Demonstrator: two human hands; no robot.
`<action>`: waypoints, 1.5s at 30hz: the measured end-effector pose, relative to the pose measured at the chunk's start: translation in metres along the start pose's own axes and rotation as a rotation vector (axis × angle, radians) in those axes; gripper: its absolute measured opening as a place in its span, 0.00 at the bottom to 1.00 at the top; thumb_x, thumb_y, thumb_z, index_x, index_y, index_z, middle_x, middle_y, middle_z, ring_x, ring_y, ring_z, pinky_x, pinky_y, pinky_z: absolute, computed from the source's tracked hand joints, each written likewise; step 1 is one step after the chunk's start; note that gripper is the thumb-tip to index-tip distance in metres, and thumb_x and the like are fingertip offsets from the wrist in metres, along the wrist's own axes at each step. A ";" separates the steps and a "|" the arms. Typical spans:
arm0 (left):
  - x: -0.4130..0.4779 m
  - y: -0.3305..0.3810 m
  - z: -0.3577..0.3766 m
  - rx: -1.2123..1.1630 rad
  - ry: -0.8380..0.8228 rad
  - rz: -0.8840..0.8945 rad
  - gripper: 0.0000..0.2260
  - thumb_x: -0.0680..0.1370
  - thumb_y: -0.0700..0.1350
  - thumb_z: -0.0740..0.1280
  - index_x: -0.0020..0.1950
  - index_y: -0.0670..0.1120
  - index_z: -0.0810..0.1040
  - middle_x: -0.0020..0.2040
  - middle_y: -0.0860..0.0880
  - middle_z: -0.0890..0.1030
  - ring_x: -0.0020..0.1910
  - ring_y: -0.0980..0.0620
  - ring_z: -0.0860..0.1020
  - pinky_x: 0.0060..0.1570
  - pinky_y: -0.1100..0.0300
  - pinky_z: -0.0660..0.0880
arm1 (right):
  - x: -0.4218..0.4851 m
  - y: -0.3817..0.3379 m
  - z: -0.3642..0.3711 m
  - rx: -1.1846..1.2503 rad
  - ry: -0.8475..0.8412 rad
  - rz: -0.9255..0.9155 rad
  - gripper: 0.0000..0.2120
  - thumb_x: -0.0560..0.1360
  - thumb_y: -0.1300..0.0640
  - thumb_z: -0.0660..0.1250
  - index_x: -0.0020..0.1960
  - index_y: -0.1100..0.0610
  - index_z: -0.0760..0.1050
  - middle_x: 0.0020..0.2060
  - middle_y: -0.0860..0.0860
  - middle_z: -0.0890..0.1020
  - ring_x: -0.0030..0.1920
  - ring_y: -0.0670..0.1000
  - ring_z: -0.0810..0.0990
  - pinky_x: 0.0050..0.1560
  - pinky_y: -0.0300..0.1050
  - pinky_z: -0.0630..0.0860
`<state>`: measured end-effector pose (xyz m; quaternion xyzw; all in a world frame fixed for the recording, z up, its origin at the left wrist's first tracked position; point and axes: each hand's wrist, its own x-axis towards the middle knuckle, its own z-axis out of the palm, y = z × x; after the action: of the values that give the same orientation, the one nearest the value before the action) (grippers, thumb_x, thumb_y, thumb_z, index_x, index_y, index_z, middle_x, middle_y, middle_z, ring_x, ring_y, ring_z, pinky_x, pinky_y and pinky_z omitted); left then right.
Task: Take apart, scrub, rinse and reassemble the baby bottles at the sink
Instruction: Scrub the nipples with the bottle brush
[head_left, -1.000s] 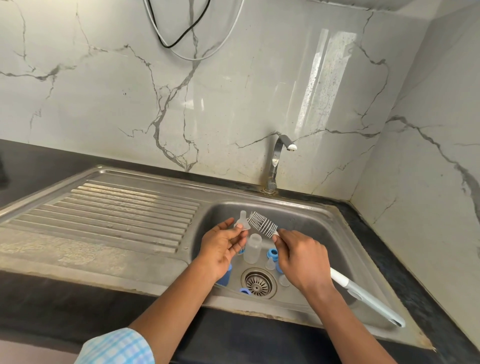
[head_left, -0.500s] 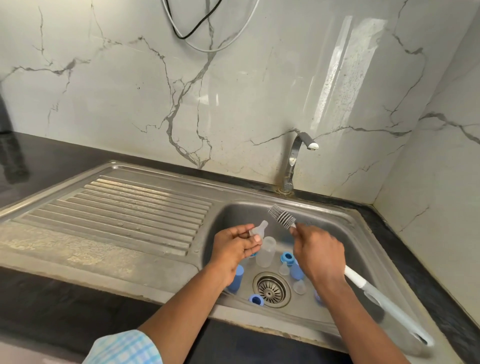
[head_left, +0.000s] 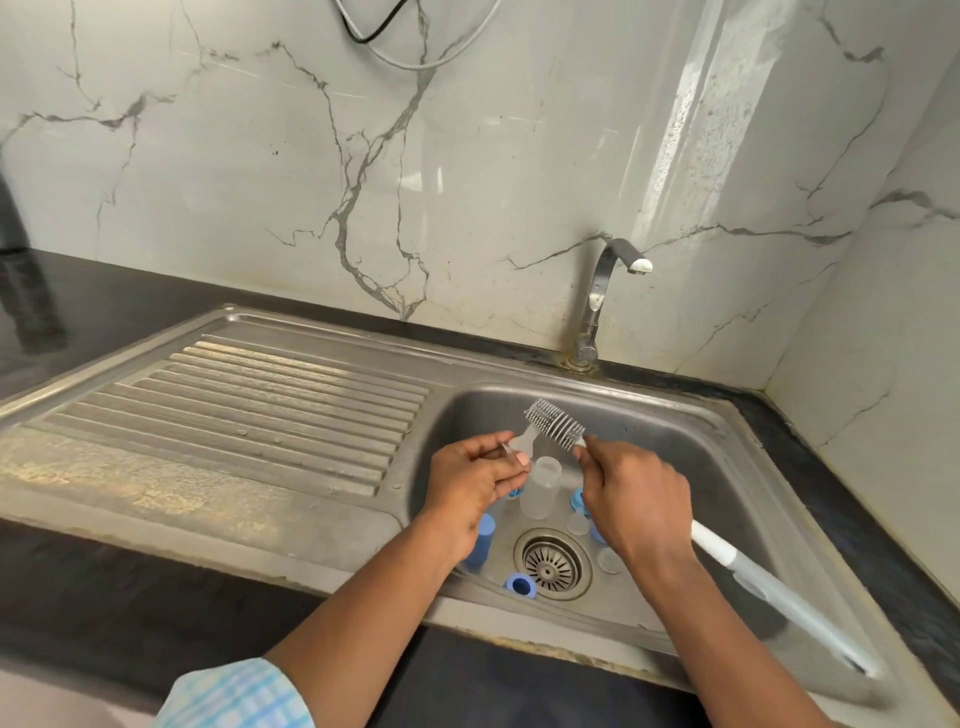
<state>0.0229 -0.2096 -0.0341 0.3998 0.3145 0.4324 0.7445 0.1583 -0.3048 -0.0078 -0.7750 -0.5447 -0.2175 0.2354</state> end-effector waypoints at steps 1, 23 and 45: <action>-0.001 -0.001 0.002 0.000 -0.006 -0.001 0.15 0.73 0.29 0.72 0.58 0.39 0.80 0.50 0.40 0.85 0.49 0.45 0.85 0.45 0.59 0.82 | 0.001 0.001 -0.002 0.019 -0.003 0.032 0.12 0.81 0.49 0.61 0.45 0.54 0.78 0.34 0.49 0.80 0.33 0.56 0.78 0.33 0.46 0.72; -0.009 0.011 -0.001 -0.191 0.017 -0.119 0.13 0.75 0.34 0.71 0.56 0.44 0.75 0.39 0.43 0.85 0.35 0.51 0.83 0.35 0.60 0.80 | -0.013 0.000 -0.007 0.150 0.011 -0.045 0.09 0.80 0.50 0.64 0.46 0.51 0.81 0.31 0.46 0.78 0.30 0.52 0.76 0.29 0.44 0.71; -0.009 0.006 0.001 -0.050 -0.027 -0.012 0.15 0.73 0.29 0.72 0.58 0.40 0.81 0.51 0.40 0.85 0.51 0.46 0.85 0.46 0.59 0.82 | -0.009 0.000 -0.014 0.102 0.085 0.032 0.08 0.78 0.52 0.65 0.45 0.53 0.80 0.31 0.47 0.79 0.29 0.55 0.77 0.29 0.43 0.68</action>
<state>0.0174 -0.2162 -0.0273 0.3850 0.2959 0.4301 0.7611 0.1545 -0.3199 -0.0017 -0.7607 -0.5320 -0.2184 0.3010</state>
